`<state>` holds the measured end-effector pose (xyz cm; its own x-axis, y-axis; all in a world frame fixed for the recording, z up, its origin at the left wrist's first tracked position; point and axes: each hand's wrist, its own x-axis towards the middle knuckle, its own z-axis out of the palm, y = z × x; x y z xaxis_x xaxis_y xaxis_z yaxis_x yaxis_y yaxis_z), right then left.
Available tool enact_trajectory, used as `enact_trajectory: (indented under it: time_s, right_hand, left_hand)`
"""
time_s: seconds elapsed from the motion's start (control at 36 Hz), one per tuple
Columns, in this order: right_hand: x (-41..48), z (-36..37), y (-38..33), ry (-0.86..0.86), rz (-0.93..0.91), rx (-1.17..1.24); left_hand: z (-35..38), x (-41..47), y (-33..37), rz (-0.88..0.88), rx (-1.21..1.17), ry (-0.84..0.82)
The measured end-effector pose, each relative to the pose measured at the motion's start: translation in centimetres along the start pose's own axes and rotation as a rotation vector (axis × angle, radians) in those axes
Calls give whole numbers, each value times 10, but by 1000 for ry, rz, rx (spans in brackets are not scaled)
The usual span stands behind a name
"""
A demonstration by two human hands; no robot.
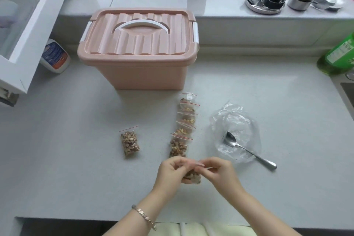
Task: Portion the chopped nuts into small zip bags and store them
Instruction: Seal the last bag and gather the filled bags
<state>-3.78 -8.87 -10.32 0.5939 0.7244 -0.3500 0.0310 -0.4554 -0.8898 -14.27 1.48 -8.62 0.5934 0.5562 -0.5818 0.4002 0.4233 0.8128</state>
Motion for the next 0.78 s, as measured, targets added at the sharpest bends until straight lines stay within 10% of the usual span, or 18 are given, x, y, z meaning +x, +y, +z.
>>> enact_trajectory:
  time_s: [0.78]
  right_hand:
    - [-1, -48, -92, -1, -229, 40]
  left_hand:
    - [3, -31, 87, 56, -114, -8]
